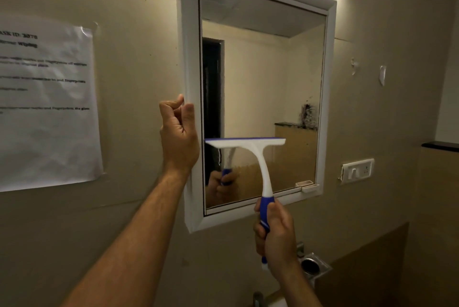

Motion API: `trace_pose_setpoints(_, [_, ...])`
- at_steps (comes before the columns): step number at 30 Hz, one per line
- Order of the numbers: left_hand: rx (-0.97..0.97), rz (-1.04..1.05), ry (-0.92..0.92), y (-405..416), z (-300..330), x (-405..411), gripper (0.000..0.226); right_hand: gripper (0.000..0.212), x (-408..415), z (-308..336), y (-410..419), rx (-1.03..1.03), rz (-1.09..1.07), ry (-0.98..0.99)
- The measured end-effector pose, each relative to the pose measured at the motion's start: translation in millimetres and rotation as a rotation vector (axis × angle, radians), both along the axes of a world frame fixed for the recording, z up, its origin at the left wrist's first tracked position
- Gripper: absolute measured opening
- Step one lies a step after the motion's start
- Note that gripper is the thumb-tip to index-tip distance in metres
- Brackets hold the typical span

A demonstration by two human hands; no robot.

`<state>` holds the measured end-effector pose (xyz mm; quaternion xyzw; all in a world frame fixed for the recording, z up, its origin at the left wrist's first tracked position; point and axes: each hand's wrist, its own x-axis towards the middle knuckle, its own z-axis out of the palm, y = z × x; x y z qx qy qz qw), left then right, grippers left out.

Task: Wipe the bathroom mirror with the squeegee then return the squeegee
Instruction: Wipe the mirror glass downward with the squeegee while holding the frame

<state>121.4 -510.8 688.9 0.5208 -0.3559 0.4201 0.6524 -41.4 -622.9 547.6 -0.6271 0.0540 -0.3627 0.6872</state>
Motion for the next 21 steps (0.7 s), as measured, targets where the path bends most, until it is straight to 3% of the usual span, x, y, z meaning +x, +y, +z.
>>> trace_pose_setpoints(6, [0.016, -0.007, -0.007, 0, -5, -2, 0.026, 0.034, 5, 32, 4, -0.020, 0.024, -0.053])
trace_pose_setpoints(16, [0.022, -0.006, -0.012, 1, -6, -1, 0.029, 0.038, -16, -17, -1, 0.027, -0.022, 0.110])
trace_pose_setpoints(21, [0.053, -0.035, 0.015, 4, -4, -5, 0.030, 0.037, -17, 26, -4, 0.010, 0.003, 0.066])
